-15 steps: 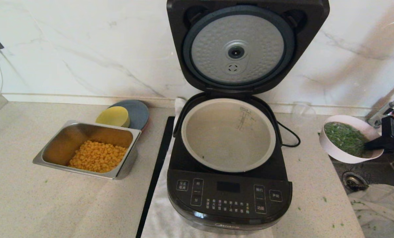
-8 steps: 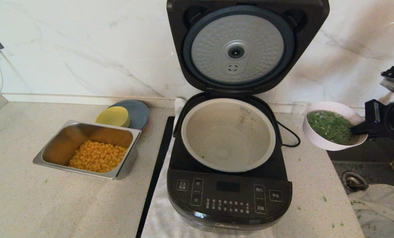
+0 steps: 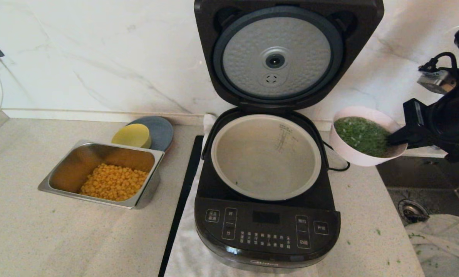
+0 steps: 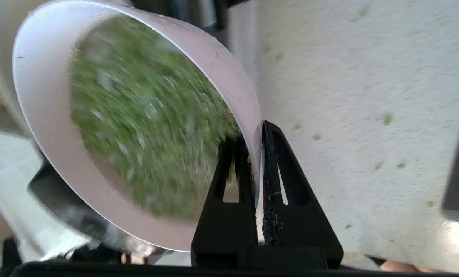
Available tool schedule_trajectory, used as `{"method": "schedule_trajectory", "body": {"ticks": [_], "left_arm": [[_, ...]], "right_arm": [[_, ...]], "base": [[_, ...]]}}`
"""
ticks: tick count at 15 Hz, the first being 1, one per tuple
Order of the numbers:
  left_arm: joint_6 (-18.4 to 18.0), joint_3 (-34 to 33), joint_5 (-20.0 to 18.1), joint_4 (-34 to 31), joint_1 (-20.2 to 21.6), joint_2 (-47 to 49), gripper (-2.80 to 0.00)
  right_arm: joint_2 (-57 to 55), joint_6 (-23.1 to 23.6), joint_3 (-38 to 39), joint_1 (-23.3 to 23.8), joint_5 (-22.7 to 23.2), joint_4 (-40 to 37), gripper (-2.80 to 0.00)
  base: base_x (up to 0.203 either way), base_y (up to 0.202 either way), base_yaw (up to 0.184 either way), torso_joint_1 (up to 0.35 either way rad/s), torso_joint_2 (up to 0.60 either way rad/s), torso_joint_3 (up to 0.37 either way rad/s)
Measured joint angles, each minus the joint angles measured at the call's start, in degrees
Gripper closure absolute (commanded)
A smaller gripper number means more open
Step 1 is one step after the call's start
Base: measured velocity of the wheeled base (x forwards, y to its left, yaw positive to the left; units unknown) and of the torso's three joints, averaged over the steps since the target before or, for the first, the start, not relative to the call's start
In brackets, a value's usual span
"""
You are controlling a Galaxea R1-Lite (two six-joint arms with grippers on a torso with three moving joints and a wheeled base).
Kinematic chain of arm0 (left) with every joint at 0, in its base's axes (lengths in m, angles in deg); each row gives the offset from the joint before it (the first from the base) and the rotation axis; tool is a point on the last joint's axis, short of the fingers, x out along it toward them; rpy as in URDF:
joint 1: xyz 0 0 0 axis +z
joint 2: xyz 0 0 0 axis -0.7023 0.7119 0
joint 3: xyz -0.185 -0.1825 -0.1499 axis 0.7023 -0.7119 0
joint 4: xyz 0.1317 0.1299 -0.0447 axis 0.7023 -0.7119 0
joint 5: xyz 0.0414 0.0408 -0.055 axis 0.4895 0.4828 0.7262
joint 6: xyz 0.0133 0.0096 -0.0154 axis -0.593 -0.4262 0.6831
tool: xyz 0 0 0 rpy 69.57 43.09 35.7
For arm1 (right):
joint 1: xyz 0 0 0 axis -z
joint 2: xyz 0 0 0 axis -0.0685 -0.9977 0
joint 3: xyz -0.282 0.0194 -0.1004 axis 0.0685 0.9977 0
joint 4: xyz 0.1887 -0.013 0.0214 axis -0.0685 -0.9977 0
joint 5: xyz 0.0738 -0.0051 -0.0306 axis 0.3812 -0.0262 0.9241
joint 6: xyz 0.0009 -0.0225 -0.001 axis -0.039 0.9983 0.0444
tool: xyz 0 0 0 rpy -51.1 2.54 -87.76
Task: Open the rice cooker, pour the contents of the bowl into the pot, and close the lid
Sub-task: Pour the water from the bowl into the rice cooker
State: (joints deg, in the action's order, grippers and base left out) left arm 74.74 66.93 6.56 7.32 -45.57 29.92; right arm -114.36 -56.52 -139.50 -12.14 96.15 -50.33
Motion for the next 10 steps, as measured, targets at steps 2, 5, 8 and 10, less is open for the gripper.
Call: {"method": "schedule_trajectory", "body": {"ticks": [2,5,8,10], "left_arm": [[-0.01,0.00,0.00,0.01,0.00,0.00,0.00],[-0.02,0.00,0.00,0.01,0.00,0.00,0.00],[0.00,0.00,0.00,0.01,0.00,0.00,0.00],[0.00,0.00,0.00,0.01,0.00,0.00,0.00]], "right_arm": [[-1.62,-1.08,-3.53,-2.29,-0.01,-2.31,0.00],[-3.98,-2.62,-6.94,-5.89,-0.51,-3.09,0.00],[-6.29,-3.39,-7.57,-10.52,-4.63,-1.34,0.00],[-7.53,-3.64,-7.67,-12.75,-5.64,0.13,0.00]], "base": [[0.000,0.000,0.000,0.000,0.00,0.000],[0.000,0.000,0.000,0.000,0.00,0.000],[0.000,0.000,0.000,0.000,0.00,0.000],[0.000,0.000,0.000,0.000,0.00,0.000]]}}
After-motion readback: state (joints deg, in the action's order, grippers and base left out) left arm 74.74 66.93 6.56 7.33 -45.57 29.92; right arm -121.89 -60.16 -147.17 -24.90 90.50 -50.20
